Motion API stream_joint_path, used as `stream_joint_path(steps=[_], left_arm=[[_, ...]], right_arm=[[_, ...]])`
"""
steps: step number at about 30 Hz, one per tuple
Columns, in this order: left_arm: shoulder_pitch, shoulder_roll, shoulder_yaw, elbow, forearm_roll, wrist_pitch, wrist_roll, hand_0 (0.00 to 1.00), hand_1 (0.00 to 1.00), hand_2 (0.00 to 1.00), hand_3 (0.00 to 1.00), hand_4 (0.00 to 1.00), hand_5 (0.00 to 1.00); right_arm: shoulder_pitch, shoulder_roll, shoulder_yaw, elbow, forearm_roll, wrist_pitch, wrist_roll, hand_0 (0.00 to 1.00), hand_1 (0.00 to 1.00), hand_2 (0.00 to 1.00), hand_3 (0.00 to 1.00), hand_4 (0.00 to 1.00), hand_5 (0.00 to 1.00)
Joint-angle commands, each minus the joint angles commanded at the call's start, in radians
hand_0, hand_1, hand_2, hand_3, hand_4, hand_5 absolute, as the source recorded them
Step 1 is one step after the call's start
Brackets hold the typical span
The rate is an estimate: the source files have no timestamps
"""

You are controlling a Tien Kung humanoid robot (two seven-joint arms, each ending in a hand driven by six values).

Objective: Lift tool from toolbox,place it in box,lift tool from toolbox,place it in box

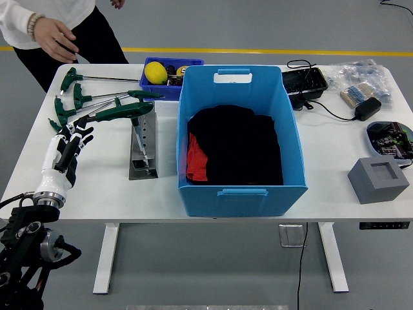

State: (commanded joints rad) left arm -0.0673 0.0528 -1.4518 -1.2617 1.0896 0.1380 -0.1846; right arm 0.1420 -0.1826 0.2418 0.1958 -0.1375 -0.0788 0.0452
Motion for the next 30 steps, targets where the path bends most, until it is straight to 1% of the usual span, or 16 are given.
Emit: stream_joint_path(steps=[7, 8, 13, 14, 30], left_arm=[[0.001, 0.0, 0.0, 0.003, -0.014, 0.021, -0.005, 0.817, 0.808, 0.874, 0.756, 0.702, 0.809], [0.001, 0.0, 0.0, 0.003, -0.016, 0.023, -0.006, 0.811, 0.804, 0.87, 0.807, 0.743, 0.939], [0.001, 0.002, 0.001, 0.004, -0.023, 0.027, -0.009, 0.811, 0.804, 0.87, 0.807, 0.743, 0.939], [0.002, 0.002, 0.001, 0.004, -0.024, 0.027, -0.01, 0.81, 0.804, 0.872, 0.81, 0.77, 0.99], [0.003, 0.004, 0.008, 0.005, -0.024, 0.023, -0.011, 0.813, 0.806, 0.875, 0.81, 0.787, 0.998]], right_arm=[[-0.001, 0.0, -0.001, 0.0, 0.0, 0.0, 0.0, 0.672, 0.643, 0.708, 0.575, 0.779, 0.726], [-0.001, 0.0, 0.0, 0.0, -0.001, 0.0, 0.0, 0.672, 0.643, 0.708, 0.575, 0.78, 0.727], [-0.002, 0.002, -0.001, 0.002, -0.003, 0.0, 0.0, 0.672, 0.643, 0.708, 0.575, 0.78, 0.727], [-0.002, 0.002, -0.001, 0.002, -0.003, 0.0, 0.0, 0.672, 0.643, 0.708, 0.575, 0.782, 0.729], [-0.007, 0.001, -0.011, 0.002, 0.002, 0.0, 0.0, 0.673, 0.642, 0.708, 0.575, 0.781, 0.729]])
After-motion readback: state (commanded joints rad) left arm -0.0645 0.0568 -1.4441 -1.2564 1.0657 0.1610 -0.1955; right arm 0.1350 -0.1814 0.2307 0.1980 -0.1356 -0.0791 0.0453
